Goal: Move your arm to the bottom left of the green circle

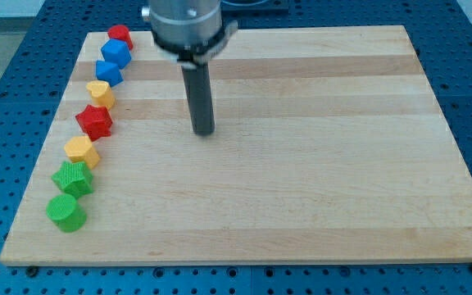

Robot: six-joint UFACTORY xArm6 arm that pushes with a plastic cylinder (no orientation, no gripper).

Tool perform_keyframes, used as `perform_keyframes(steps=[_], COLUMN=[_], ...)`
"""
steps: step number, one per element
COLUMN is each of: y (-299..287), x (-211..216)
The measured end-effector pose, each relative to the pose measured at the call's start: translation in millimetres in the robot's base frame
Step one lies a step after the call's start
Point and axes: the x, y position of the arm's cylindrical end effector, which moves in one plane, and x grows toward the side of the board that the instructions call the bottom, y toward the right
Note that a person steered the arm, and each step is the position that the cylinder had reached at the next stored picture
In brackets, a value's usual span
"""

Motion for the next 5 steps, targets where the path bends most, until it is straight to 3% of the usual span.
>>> perform_keyframes(steps=[2, 5], y=[0.0, -27.4], x=[152.5, 162.8])
